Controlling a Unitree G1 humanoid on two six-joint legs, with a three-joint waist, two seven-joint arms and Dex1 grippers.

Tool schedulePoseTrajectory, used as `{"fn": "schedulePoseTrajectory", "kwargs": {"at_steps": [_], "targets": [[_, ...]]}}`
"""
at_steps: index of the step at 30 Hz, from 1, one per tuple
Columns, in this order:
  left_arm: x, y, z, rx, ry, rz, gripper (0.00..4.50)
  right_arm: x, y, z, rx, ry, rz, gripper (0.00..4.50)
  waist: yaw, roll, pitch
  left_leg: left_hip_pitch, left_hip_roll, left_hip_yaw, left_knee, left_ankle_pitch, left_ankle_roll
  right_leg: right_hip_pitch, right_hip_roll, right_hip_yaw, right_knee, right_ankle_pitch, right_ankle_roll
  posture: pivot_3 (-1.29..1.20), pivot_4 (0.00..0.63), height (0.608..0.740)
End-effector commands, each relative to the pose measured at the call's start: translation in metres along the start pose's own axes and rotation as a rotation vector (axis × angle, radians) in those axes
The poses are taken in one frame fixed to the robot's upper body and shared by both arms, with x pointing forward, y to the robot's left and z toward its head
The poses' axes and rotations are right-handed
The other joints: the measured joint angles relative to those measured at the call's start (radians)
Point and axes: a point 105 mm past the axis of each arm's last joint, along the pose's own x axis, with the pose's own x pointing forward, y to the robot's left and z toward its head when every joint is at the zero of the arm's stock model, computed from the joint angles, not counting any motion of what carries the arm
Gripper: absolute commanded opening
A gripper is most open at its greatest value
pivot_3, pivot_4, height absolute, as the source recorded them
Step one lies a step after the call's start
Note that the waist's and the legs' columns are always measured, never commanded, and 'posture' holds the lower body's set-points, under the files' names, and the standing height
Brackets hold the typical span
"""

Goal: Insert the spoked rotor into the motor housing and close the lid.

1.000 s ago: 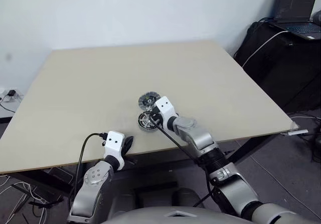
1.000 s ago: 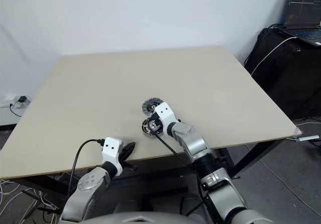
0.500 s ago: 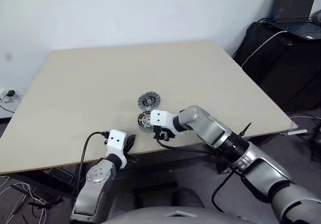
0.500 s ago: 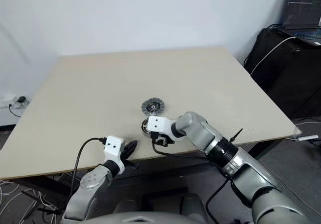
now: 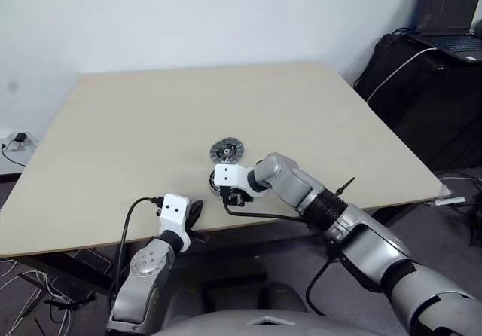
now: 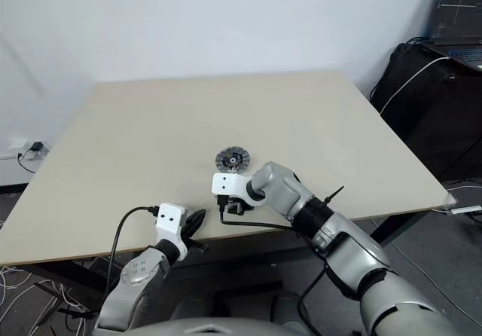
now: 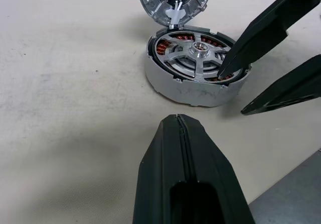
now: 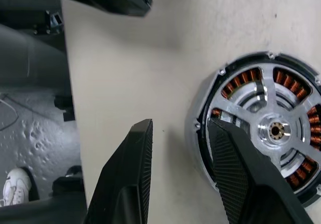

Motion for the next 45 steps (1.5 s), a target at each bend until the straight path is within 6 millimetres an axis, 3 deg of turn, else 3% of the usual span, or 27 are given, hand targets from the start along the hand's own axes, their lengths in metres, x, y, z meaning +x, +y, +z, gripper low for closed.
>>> {"fn": "schedulePoseTrajectory", "kwargs": {"at_steps": [1,10,13,17,25,30,34,39,45], "targets": [[0.002,0.001,0.012,0.005,-0.054,0.005,0.0,-0.006,-0.011,0.005,-0.037,0.0,-0.021,1.85,0.0,0.0,0.0,0.0,0.0,0.0,0.0,0.0,0.0,0.0,0.0,0.0,0.0,0.0,0.0,0.0,0.0,0.74],[0.002,0.0,0.012,0.0,-0.061,0.012,0.0,-0.003,-0.011,-0.014,-0.056,0.086,0.012,1.85,0.002,0.0,0.0,0.0,0.0,0.0,0.0,0.0,0.0,0.0,0.0,0.0,0.001,0.0,0.0,0.0,0.0,0.74],[0.002,0.001,0.012,-0.002,-0.064,0.017,0.0,-0.003,-0.01,-0.02,-0.077,0.118,0.028,1.23,0.004,0.0,0.0,0.0,0.0,0.0,0.0,0.0,0.0,0.0,0.0,0.0,0.001,0.0,0.0,0.0,0.0,0.74],[0.002,0.0,0.012,-0.003,-0.063,0.018,0.0,-0.002,-0.013,-0.019,-0.069,0.107,0.008,0.05,0.007,0.0,-0.001,0.0,0.0,0.0,0.0,0.0,0.0,0.0,0.0,0.0,0.0,0.0,0.0,0.0,0.0,0.74],[0.003,-0.001,0.012,-0.003,-0.066,0.01,0.0,-0.008,-0.02,-0.011,0.044,-0.007,-0.076,0.05,0.005,0.0,-0.001,0.001,0.0,0.0,0.0,0.0,0.0,0.0,0.0,0.0,0.002,0.0,0.0,0.0,0.0,0.74],[0.003,-0.003,0.01,-0.014,-0.065,0.012,0.0,-0.031,-0.021,-0.005,0.285,-0.13,-0.127,0.05,0.013,0.0,-0.001,-0.001,0.0,0.0,0.0,0.0,0.0,-0.001,-0.001,0.0,0.001,0.0,0.0,0.0,0.0,0.74],[0.003,-0.005,0.006,-0.035,-0.059,0.013,0.0,-0.048,-0.008,-0.008,0.493,-0.179,-0.164,0.05,0.014,0.0,-0.001,-0.006,0.0,0.0,0.0,0.0,0.0,-0.005,-0.001,0.0,0.0,0.0,-0.001,0.0,0.0,0.74],[0.005,-0.009,0.004,-0.04,-0.054,-0.002,0.0,-0.047,0.011,-0.003,0.745,-0.203,-0.176,0.05,0.01,0.0,-0.001,-0.013,-0.001,0.0,0.003,0.0,0.0,-0.013,0.002,0.0,0.001,0.002,-0.004,0.0,0.0,0.74],[0.006,-0.011,0.004,-0.035,-0.048,-0.017,0.0,-0.037,0.018,0.022,0.865,-0.254,-0.182,0.05,0.007,0.0,-0.001,-0.013,0.0,-0.001,0.004,0.0,-0.002,-0.013,0.004,-0.001,0.002,0.001,-0.002,0.0,0.0,0.74]]}}
